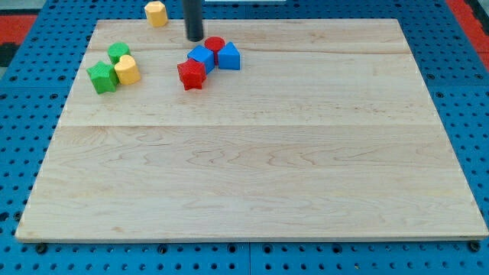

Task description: Separate the blue cube from the red star

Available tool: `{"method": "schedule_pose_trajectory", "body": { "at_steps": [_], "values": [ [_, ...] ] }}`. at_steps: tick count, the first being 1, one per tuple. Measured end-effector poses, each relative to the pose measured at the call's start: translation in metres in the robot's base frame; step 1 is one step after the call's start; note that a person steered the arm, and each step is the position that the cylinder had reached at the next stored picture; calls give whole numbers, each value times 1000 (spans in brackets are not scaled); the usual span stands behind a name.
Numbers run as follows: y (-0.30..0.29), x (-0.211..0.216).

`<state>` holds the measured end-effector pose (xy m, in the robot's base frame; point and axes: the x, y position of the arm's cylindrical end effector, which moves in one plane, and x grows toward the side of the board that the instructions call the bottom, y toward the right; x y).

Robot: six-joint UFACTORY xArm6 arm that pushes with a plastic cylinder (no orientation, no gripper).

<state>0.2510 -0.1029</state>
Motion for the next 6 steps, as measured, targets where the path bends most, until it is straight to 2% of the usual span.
{"method": "schedule_pose_trajectory", "body": {
  "at_steps": [1,3,4,5,6],
  "values": [
    [80,30],
    [104,43],
    [70,5],
    [-11,13],
    [-35,28]
  ]
}}
